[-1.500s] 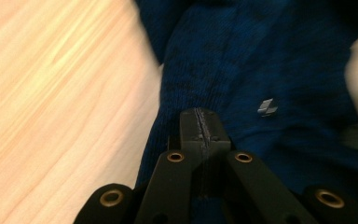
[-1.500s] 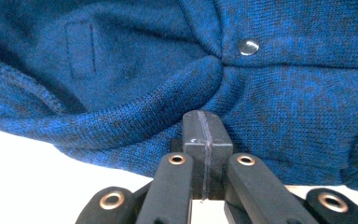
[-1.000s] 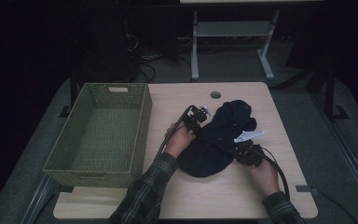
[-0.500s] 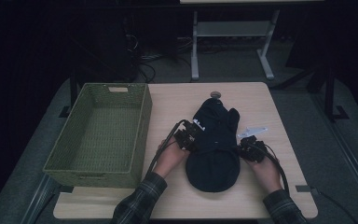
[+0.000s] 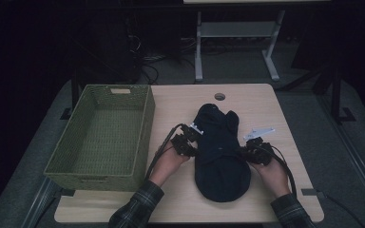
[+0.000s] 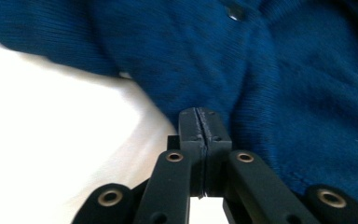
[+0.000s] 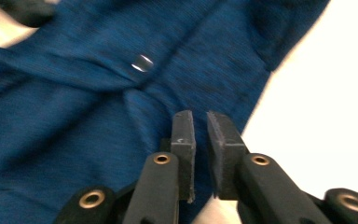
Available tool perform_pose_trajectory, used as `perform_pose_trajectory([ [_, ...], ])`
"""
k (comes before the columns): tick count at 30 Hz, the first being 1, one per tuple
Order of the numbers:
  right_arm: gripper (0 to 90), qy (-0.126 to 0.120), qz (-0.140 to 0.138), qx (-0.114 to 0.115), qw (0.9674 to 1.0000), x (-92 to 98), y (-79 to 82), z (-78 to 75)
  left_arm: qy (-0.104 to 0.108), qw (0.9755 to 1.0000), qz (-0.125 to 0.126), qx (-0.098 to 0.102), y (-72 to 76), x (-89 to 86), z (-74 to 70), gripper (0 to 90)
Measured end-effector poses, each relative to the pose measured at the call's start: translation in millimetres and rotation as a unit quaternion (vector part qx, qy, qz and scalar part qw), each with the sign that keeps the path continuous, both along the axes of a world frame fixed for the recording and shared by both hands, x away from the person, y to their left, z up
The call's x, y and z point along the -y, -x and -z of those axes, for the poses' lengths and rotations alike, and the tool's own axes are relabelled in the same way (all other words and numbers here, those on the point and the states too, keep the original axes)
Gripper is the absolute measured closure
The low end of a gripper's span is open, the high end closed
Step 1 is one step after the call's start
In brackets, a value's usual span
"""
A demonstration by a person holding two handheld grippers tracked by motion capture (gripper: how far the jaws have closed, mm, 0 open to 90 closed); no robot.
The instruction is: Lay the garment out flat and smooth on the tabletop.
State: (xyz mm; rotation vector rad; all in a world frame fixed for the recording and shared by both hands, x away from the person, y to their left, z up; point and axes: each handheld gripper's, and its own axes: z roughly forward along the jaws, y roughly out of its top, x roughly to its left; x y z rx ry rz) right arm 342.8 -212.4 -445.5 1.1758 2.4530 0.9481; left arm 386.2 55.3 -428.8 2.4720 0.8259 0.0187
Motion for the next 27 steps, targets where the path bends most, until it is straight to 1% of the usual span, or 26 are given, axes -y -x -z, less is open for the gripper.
perform_pose_trajectory([
  [2, 72.6, -0.007, -0.010, -0.004, 0.9999, -4.9, 2.2, -3.1, 0.002, 0.9999, -0.009, 0.007, -2.3, -3.8, -3.3, 86.3],
  [4, 66.4, -0.026, -0.027, -0.011, 0.9992, -12.6, 4.3, -6.1, 0.001, 0.9999, -0.013, 0.010, -3.9, -7.1, -6.5, 85.5],
  [5, 64.1, -0.031, -0.036, -0.011, 0.9988, -15.8, 5.0, -6.9, 0.002, 0.9998, -0.017, 0.012, -4.2, -8.7, -7.9, 85.1],
  [7, 61.3, -0.034, -0.052, -0.008, 0.9980, -27.1, 8.0, -9.1, 0.004, 0.9996, -0.021, 0.017, -4.6, -12.2, -9.9, 83.8],
  [8, 60.1, -0.040, -0.058, -0.010, 0.9975, -32.1, 8.9, -9.8, -0.002, 0.9997, -0.018, 0.017, -4.8, -13.8, -10.7, 83.4],
  [9, 59.2, -0.046, -0.062, -0.011, 0.9969, -37.1, 9.6, -10.0, -0.002, 0.9997, -0.019, 0.018, -4.5, -14.4, -10.5, 83.1],
  [10, 57.8, -0.051, -0.064, -0.013, 0.9965, -41.1, 10.0, -10.2, 0.004, 0.9995, -0.025, 0.018, -3.6, -14.8, -9.5, 82.6],
  [12, 55.2, -0.049, -0.075, -0.007, 0.9960, -53.4, 10.3, -9.8, 0.002, 0.9995, -0.025, 0.019, -3.5, -17.0, -9.2, 81.8],
  [13, 54.2, -0.044, -0.081, -0.006, 0.9957, -58.6, 10.1, -9.7, 0.005, 0.9994, -0.030, 0.019, -3.2, -17.7, -8.6, 81.6],
  [14, 53.8, -0.043, -0.086, -0.008, 0.9953, -63.4, 9.3, -9.1, 0.001, 0.9995, -0.027, 0.018, -3.7, -19.3, -9.1, 81.4],
  [15, 53.3, -0.043, -0.090, -0.009, 0.9950, -67.9, 8.5, -8.2, 0.005, 0.9993, -0.032, 0.021, -3.6, -20.2, -8.6, 81.0],
  [17, 51.8, -0.042, -0.096, -0.007, 0.9945, -76.2, 6.4, -5.2, 0.003, 0.9992, -0.034, 0.021, -3.8, -22.2, -8.9, 80.7],
  [18, 51.1, -0.042, -0.098, -0.010, 0.9943, -80.0, 5.2, -3.2, 0.003, 0.9992, -0.033, 0.021, -3.9, -22.6, -8.7, 80.5],
  [19, 51.1, -0.042, -0.098, -0.011, 0.9942, -82.5, 4.2, -1.6, 0.002, 0.9993, -0.032, 0.020, -3.9, -23.0, -8.4, 80.2],
  [20, 52.3, -0.039, -0.101, -0.014, 0.9941, -86.3, 2.1, 1.7, 0.006, 0.9991, -0.037, 0.019, -3.6, -22.7, -7.7, 80.2],
  [22, 56.7, -0.028, -0.102, -0.017, 0.9943, -90.8, 0.1, 7.2, -0.001, 0.9993, -0.032, 0.020, -4.5, -23.9, -7.8, 80.2],
  [24, 67.7, -0.016, -0.102, -0.008, 0.9946, -91.3, 0.6, 9.7, -0.001, 0.9992, -0.034, 0.020, -4.7, -23.9, -7.6, 80.2],
  [25, 70.1, -0.011, -0.101, -0.003, 0.9948, -90.9, 1.2, 9.9, -0.002, 0.9992, -0.034, 0.020, -4.9, -24.0, -7.6, 79.7],
  [27, 69.4, -0.012, -0.107, -0.005, 0.9942, -88.2, 2.0, 10.2, -0.001, 0.9992, -0.036, 0.019, -5.1, -23.8, -6.9, 79.4],
])
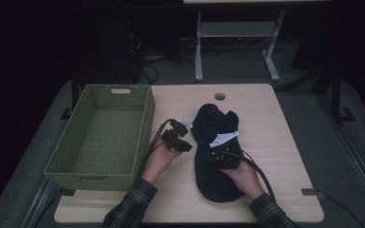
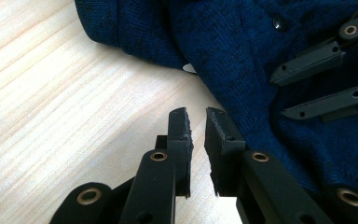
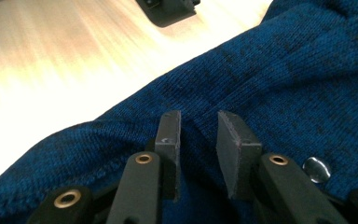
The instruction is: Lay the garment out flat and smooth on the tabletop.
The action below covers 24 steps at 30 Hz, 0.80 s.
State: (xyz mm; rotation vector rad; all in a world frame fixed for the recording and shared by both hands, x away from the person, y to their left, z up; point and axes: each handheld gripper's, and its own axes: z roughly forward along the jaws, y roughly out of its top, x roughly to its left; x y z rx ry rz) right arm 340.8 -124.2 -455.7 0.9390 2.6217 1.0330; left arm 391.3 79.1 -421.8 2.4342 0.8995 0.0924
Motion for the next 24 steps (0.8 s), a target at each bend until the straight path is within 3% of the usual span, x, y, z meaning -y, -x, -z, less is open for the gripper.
perform_pose_trajectory([
  [5, 54.9, -0.009, -0.018, -0.003, 0.9998, 3.1, 7.3, -5.1, 0.000, 1.0000, -0.001, 0.001, 0.0, -0.4, 0.2, 79.4],
  [8, 53.1, -0.018, -0.028, -0.004, 0.9994, 1.7, 12.5, -8.1, -0.001, 1.0000, -0.001, -0.001, 0.2, 0.1, 0.4, 79.4],
  [11, 52.5, -0.054, -0.030, -0.007, 0.9981, -2.1, 13.1, -12.0, -0.001, 1.0000, 0.001, 0.000, 0.4, 0.5, 0.7, 79.4],
  [14, 51.7, -0.041, -0.042, -0.013, 0.9982, -11.6, 11.8, -8.2, -0.002, 1.0000, 0.002, 0.000, 0.7, 0.9, 1.0, 79.4],
  [16, 53.0, -0.026, -0.048, -0.023, 0.9982, -14.7, 10.8, -0.4, -0.002, 1.0000, 0.002, -0.001, 0.8, 0.6, 0.4, 79.4],
  [18, 55.3, -0.029, -0.050, -0.023, 0.9980, -13.2, 11.9, 1.3, -0.002, 1.0000, 0.002, -0.001, 0.8, 0.4, 0.1, 79.3],
  [24, 75.5, -0.012, -0.056, -0.010, 0.9983, -15.5, 14.7, 5.8, -0.001, 1.0000, 0.001, 0.001, 0.9, 2.2, 1.4, 78.8],
])
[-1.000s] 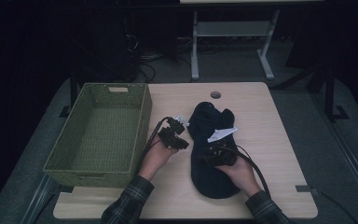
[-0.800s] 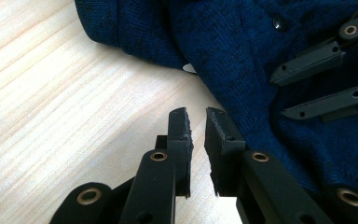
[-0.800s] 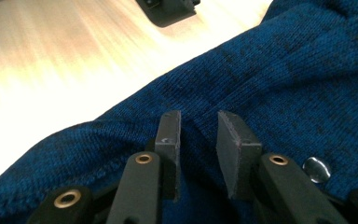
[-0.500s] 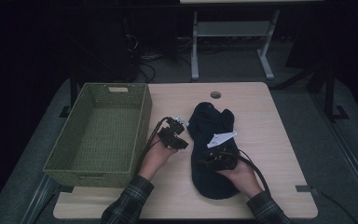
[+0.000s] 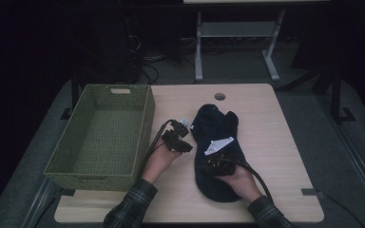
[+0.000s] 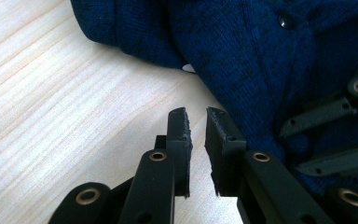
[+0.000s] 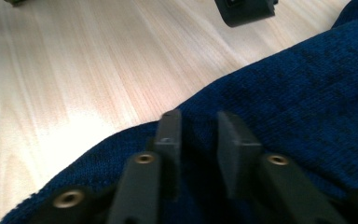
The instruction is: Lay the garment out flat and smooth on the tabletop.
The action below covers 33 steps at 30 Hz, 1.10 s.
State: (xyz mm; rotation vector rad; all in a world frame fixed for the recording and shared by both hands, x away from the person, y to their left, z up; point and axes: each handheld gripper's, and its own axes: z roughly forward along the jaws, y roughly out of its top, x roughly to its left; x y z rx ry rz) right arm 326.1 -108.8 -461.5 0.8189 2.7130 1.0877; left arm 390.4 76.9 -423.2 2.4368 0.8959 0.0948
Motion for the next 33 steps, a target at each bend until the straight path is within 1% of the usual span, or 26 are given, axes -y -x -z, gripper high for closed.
perform_pose_trajectory([
  [2, 79.2, 0.003, -0.003, 0.003, 1.0000, 0.5, 0.6, -1.1, 0.001, 1.0000, -0.003, 0.001, -0.6, -1.0, -1.1, 78.3],
  [4, 80.9, 0.007, -0.007, -0.001, 1.0000, 2.9, 2.6, -3.0, 0.002, 1.0000, -0.005, 0.004, -1.6, -2.4, -3.1, 77.6],
  [8, 81.1, 0.008, -0.017, -0.016, 0.9997, 10.6, 12.2, -5.8, 0.009, 0.9999, -0.011, 0.010, -4.3, -3.6, -6.4, 76.4],
  [9, 81.2, 0.011, -0.023, -0.014, 0.9996, 13.9, 14.5, -6.2, 0.010, 0.9998, -0.013, 0.011, -5.0, -3.7, -7.0, 76.3],
  [11, 81.1, 0.011, -0.026, -0.016, 0.9995, 20.2, 20.9, -7.1, 0.006, 0.9997, -0.017, 0.015, -7.3, -3.5, -7.0, 74.3],
  [13, 81.1, 0.005, -0.027, -0.021, 0.9994, 26.7, 25.9, -6.8, 0.006, 0.9996, -0.020, 0.018, -10.1, -3.0, -6.8, 71.5],
  [15, 81.1, 0.003, -0.027, -0.024, 0.9994, 30.9, 29.2, -6.4, 0.009, 0.9995, -0.021, 0.020, -14.0, -1.5, -6.4, 70.2],
  [16, 81.1, -0.001, -0.026, -0.025, 0.9993, 32.9, 30.6, -6.1, 0.015, 0.9993, -0.026, 0.021, -15.1, -0.1, -6.0, 69.7],
  [17, 81.1, 0.003, -0.027, -0.024, 0.9993, 34.2, 31.0, -6.1, 0.019, 0.9992, -0.028, 0.023, -16.1, 1.4, -6.0, 68.9],
  [18, 81.1, -0.001, -0.025, -0.028, 0.9993, 34.1, 31.9, -6.4, 0.019, 0.9992, -0.025, 0.024, -17.8, 2.5, -6.2, 68.3],
  [19, 81.1, 0.000, -0.025, -0.027, 0.9993, 34.0, 32.0, -6.5, 0.017, 0.9993, -0.021, 0.028, -19.9, 3.7, -6.4, 67.6],
  [20, 81.1, 0.005, -0.028, -0.021, 0.9994, 34.1, 31.3, -6.3, 0.017, 0.9992, -0.020, 0.031, -21.8, 5.5, -5.9, 67.1],
  [21, 81.1, 0.005, -0.028, -0.022, 0.9994, 33.7, 31.5, -6.4, 0.018, 0.9992, -0.021, 0.030, -24.2, 7.8, -4.9, 67.1],
  [22, 81.1, 0.004, -0.028, -0.021, 0.9994, 33.6, 31.5, -6.4, 0.013, 0.9993, -0.021, 0.029, -26.5, 9.8, -4.5, 67.0],
  [23, 81.1, 0.004, -0.028, -0.022, 0.9994, 33.7, 31.7, -6.6, 0.013, 0.9992, -0.022, 0.029, -28.9, 11.6, -3.4, 67.0],
  [24, 81.1, 0.001, -0.024, -0.026, 0.9994, 33.5, 32.6, -7.2, 0.012, 0.9992, -0.022, 0.030, -31.7, 13.0, -2.4, 67.0],
  [25, 81.1, -0.001, -0.024, -0.025, 0.9994, 33.6, 32.8, -7.5, 0.012, 0.9993, -0.021, 0.027, -34.2, 14.4, -1.1, 68.0],
  [27, 81.1, 0.000, -0.024, -0.023, 0.9994, 34.1, 33.2, -8.6, 0.012, 0.9994, -0.017, 0.026, -37.6, 16.6, 1.5, 76.9],
  [28, 81.2, 0.003, -0.028, -0.017, 0.9995, 34.9, 32.5, -8.6, 0.008, 0.9996, -0.015, 0.021, -39.2, 17.5, 2.6, 83.9],
  [29, 81.2, 0.002, -0.027, -0.017, 0.9995, 35.1, 32.8, -8.8, 0.003, 0.9998, -0.013, 0.013, -40.9, 18.3, 3.3, 86.7],
  [32, 81.1, -0.003, -0.023, -0.020, 0.9995, 35.8, 34.8, -10.9, -0.009, 0.9998, -0.012, 0.014, -44.0, 18.9, 2.5, 88.5],
  [33, 81.1, -0.003, -0.023, -0.018, 0.9996, 36.5, 35.5, -12.1, -0.012, 0.9996, -0.015, 0.019, -44.9, 18.9, 1.4, 88.7],
])
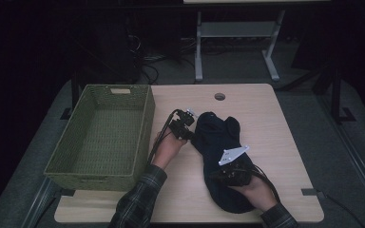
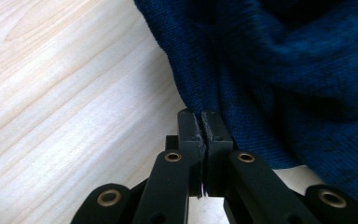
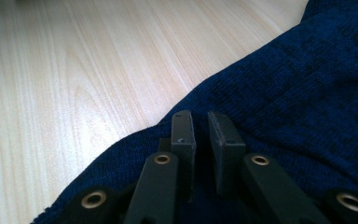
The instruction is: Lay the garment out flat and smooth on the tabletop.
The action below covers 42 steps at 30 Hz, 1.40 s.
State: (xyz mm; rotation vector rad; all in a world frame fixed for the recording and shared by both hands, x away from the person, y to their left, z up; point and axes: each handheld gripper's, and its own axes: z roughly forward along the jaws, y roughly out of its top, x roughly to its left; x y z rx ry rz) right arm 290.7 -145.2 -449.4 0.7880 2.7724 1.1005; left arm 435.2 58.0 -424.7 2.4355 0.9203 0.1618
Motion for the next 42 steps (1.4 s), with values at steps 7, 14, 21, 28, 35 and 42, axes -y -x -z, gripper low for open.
perform_pose_trajectory([
  [7, 81.6, -0.005, 0.007, 0.008, 0.9999, 10.4, 7.9, -7.3, -0.008, 0.9992, -0.035, 0.016, -14.1, -5.8, -2.2, 88.9],
  [14, 83.0, -0.014, -0.002, 0.010, 0.9999, 17.3, 14.9, -12.3, -0.010, 0.9973, -0.068, 0.025, -30.5, -15.9, 4.1, 88.9],
  [21, 75.0, -0.023, 0.005, 0.013, 0.9996, 11.6, 13.3, -7.9, 0.000, 0.9962, -0.078, 0.040, -27.5, -17.3, 2.4, 78.5],
  [28, 61.6, -0.054, 0.024, 0.038, 0.9975, 18.5, 10.6, -19.3, 0.009, 0.9950, -0.076, 0.063, -7.2, -24.9, -30.6, 68.1],
  [35, 73.3, -0.049, 0.075, 0.050, 0.9947, 47.3, -9.6, -33.0, 0.025, 0.9977, -0.031, 0.054, 21.2, -21.8, -45.6, 76.9],
  [42, 86.5, -0.019, 0.118, 0.047, 0.9917, 69.8, -43.1, -20.8, 0.030, 0.9991, 0.007, 0.028, 50.6, -16.3, -37.2, 84.6],
])
